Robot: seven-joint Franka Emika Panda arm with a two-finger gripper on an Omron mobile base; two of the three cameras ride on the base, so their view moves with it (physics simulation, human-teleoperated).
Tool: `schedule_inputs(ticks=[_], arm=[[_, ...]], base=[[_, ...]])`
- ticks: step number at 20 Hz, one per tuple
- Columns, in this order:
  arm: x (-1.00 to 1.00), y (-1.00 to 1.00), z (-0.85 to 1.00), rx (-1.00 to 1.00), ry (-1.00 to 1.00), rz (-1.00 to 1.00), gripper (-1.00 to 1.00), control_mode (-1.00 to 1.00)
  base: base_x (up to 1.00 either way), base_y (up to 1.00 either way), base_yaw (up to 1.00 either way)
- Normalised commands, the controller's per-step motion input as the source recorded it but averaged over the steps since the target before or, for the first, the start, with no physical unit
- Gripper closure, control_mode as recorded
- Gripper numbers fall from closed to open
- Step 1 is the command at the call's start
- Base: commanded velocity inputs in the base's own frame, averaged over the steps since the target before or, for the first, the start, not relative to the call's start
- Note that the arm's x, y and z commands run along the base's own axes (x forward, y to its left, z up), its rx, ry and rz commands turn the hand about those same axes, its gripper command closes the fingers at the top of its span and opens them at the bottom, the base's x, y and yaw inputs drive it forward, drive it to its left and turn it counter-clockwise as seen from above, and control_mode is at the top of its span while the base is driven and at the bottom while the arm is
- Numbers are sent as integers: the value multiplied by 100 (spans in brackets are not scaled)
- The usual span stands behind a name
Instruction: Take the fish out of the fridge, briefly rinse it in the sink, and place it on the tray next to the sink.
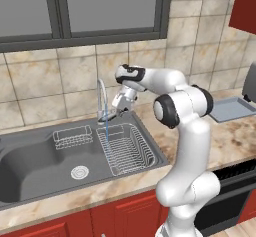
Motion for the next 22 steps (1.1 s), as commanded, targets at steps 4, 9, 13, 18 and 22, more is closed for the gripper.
schedule_inputs(ticks=[4, 9, 13, 18, 22], arm=[[2, 0, 0, 0, 0, 0, 100, -100], [-37, 0, 0, 0, 0, 0, 100, -100], [-80, 0, 0, 0, -1, -1, 100, -100], [-100, -4, 1, -12, -26, -26, 100, -100], [-100, -11, 2, -31, -42, -38, 100, -100]], base=[[0, 0, 0], [0, 0, 0], [0, 0, 0], [0, 0, 0], [0, 0, 0]])
